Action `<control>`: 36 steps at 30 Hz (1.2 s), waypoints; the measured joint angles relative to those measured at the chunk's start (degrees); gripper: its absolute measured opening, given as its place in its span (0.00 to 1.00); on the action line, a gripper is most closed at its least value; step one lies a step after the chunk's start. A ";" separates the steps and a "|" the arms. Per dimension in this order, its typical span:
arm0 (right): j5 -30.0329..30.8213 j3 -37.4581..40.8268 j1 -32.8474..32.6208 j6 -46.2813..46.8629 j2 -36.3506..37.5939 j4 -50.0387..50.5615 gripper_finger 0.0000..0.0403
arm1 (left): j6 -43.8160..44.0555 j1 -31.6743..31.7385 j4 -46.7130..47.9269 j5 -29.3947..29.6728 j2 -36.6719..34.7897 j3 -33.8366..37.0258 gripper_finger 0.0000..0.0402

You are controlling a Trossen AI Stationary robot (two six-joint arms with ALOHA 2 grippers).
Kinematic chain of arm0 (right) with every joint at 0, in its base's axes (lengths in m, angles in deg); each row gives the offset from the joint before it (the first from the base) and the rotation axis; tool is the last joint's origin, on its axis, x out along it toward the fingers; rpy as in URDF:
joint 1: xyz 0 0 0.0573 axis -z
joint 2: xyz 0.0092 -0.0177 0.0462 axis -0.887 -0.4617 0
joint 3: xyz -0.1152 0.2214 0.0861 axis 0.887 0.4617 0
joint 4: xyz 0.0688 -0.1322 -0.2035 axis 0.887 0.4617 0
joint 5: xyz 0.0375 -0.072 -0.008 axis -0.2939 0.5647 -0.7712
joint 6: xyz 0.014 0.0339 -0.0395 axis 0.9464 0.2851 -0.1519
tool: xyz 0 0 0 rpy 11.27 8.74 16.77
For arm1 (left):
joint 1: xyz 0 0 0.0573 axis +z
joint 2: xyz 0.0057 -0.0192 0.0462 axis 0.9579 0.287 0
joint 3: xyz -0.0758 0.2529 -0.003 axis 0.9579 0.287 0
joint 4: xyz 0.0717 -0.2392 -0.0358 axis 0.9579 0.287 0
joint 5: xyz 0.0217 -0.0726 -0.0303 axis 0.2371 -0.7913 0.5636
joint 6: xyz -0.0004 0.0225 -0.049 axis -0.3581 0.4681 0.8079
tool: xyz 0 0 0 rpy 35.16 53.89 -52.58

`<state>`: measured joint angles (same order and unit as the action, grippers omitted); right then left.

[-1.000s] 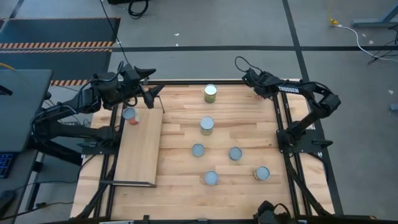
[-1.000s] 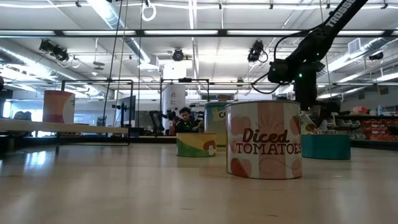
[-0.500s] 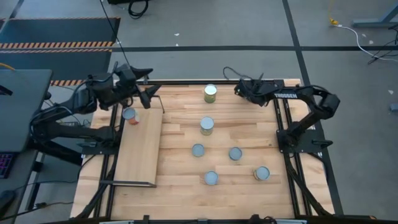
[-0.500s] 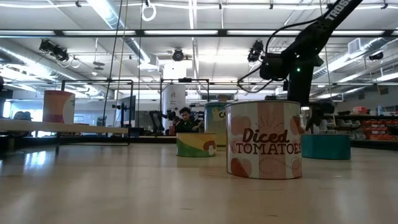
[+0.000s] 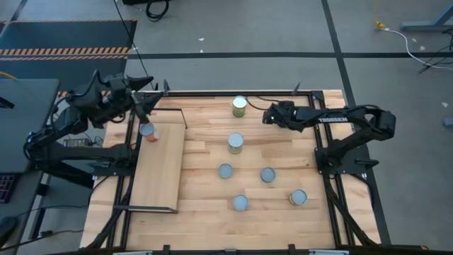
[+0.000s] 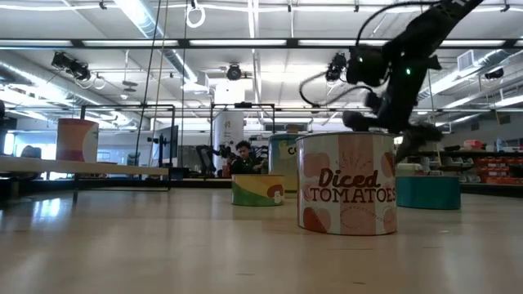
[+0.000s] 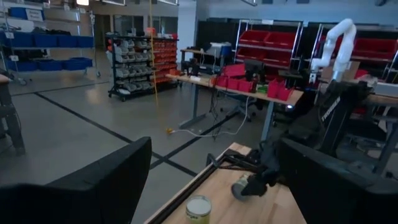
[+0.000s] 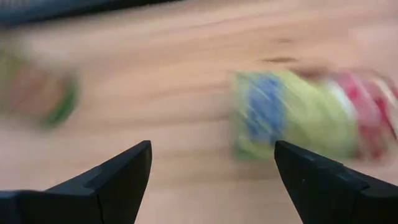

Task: Pick and place cans onto a shelf
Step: Put the canned spaghetti sauce on the shelf

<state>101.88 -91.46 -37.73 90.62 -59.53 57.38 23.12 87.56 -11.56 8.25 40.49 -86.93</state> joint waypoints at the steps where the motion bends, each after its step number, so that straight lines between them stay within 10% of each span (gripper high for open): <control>1: -2.29 -1.50 0.23 -5.26 0.30 1.57 0.86 | 0.05 0.00 -0.03 0.00 0.02 0.00 0.88; 10: -14.85 -14.05 1.94 -60.41 -5.33 26.74 0.86 | 0.23 0.00 0.80 -0.01 1.96 0.00 0.88; 15: -18.55 -12.79 1.40 -76.48 -6.77 31.67 0.88 | 3.14 -0.01 3.35 -0.04 2.12 0.00 0.88; 26: -16.81 -5.94 3.32 -78.88 -6.68 19.84 0.99 | 3.83 -2.24 3.63 -2.57 2.16 0.00 0.88; 36: -17.80 -2.62 5.71 -62.40 -6.70 10.68 0.94 | 7.09 -2.23 -2.67 -2.58 2.16 0.00 0.88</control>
<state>84.07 -94.08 -32.02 28.22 -66.23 68.06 30.22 85.33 -14.24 5.67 42.65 -86.93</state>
